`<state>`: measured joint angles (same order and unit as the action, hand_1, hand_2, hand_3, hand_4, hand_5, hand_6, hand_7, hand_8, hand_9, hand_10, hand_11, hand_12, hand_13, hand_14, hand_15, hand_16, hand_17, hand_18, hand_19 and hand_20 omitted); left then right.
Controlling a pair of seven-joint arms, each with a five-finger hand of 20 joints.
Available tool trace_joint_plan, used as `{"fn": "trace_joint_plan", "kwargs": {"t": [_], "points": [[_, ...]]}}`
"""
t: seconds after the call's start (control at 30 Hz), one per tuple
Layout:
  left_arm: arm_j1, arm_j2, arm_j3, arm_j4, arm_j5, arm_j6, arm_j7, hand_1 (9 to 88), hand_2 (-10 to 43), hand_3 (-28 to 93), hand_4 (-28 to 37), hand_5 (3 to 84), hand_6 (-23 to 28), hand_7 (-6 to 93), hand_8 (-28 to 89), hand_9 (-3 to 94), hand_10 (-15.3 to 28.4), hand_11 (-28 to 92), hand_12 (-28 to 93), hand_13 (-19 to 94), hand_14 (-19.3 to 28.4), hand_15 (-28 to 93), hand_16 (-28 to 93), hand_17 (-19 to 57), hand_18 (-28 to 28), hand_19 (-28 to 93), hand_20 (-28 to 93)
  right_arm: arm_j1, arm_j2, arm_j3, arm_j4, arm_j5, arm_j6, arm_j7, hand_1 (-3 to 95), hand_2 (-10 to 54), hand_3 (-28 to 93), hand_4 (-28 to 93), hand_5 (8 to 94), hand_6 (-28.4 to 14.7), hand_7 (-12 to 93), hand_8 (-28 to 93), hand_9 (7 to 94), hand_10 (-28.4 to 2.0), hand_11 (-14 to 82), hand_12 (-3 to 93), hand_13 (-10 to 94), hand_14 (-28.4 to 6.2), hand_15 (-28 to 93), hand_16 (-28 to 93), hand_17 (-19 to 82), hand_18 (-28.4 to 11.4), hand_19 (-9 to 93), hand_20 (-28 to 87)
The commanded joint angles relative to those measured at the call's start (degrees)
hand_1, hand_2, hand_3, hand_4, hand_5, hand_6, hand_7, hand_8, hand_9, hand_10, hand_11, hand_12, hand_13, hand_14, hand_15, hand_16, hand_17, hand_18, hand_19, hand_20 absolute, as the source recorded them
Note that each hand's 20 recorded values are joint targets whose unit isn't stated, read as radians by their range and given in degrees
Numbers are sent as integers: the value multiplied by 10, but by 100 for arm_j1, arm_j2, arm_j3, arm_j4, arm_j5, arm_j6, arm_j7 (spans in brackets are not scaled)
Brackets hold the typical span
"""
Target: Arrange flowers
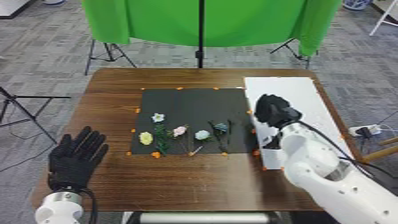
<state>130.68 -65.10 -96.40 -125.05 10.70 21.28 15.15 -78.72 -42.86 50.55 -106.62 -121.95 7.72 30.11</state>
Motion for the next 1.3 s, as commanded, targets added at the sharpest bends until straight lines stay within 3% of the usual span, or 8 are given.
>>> {"fn": "trace_joint_plan", "kwargs": {"t": [0.03, 0.23, 0.4, 0.67, 0.87, 0.97, 1.13, 1.3], "points": [[-29, -62, 15, 53, 30, -54, -136, 285, 162, 737, -283, 474, 98, 202, -107, 404, 160, 257, 114, 293, 151, 400, -70, -47, 140, 307, 146, -60, -294, -330, -114, -176, -336, -143, 645, -94, 669, -283, 665, -15, 284, -24, 771, -103, 132, 419, 651, -79, 539, 421, 305, -206, 754, 406], [71, -100, -59, 32, -87, -92, -154, 285, 162, 737, -283, 473, 98, 201, -106, 403, 161, 255, 114, 292, 152, 397, -70, -46, 140, 305, 146, -300, -196, -127, -367, -121, -504, -44, 638, -95, 668, -283, 624, -17, 189, -99, 727, -109, 89, 340, 635, -79, 530, 408, 299, -209, 768, 405], [74, -88, -110, 33, -51, -112, -199, 290, 179, 750, -283, 473, 98, 200, -106, 403, 161, 254, 114, 292, 151, 396, -69, -46, 140, 305, 146, -579, -102, 170, -685, 112, -613, 53, 589, -95, 694, -283, 595, -32, 179, -128, 630, -144, 205, 193, 592, -101, 578, 368, 290, -216, 790, 396], [40, -84, -205, 34, -36, -126, -227, 293, 175, 750, -283, 470, 97, 198, -105, 400, 161, 250, 115, 291, 151, 393, -69, -45, 140, 302, 144, -986, -242, 783, -1065, 362, -495, 75, 458, -95, 769, -283, 511, -62, 142, -114, 568, -175, 194, 171, 552, -145, 660, 219, 272, -224, 804, 374], [-144, -69, -264, 109, 152, -315, -197, 291, 163, 744, -283, 473, 99, 179, -104, 412, 156, 219, 94, 308, 139, 293, -93, -12, 111, 242, 114, -2163, -883, 2689, -1362, 2779, -419, -662, 351, 17, 756, -267, 438, -70, 124, -102, 446, -178, 118, 143, 461, -157, 375, 137, 202, -202, 649, 273], [-258, -54, -330, 179, 218, -245, -215, 290, 159, 742, -283, 473, 98, 168, -102, 412, 153, 202, 90, 305, 134, 272, -89, -10, 108, 234, 114, -2780, -1036, 3031, -1604, 2653, 728, -1094, 321, 49, 749, -264, 446, -74, 124, -102, 451, -182, 116, 137, 449, -164, 299, 144, 186, -198, 599, 237], [-222, -60, -522, 204, 266, -528, 23, 288, 160, 742, -283, 473, 97, 163, -99, 413, 151, 198, 93, 306, 133, 267, -82, -12, 109, 236, 118, -3292, -1386, 3986, -1881, 4836, 508, -1989, 263, 59, 763, -260, 485, -55, 131, -107, 495, -164, 100, 134, 464, -155, 212, 169, 177, -184, 489, 192], [-228, -37, -487, 107, 288, -372, 32, 273, 153, 741, -283, 463, 92, 146, -98, 413, 149, 184, 90, 306, 128, 244, -82, -14, 112, 232, 117, -3452, -1494, 4519, -1844, 6842, 47, -2442, 211, 82, 749, -261, 433, -40, 104, -97, 433, -147, 48, 124, 384, -164, 114, 201, 153, -179, 364, 180]]}}
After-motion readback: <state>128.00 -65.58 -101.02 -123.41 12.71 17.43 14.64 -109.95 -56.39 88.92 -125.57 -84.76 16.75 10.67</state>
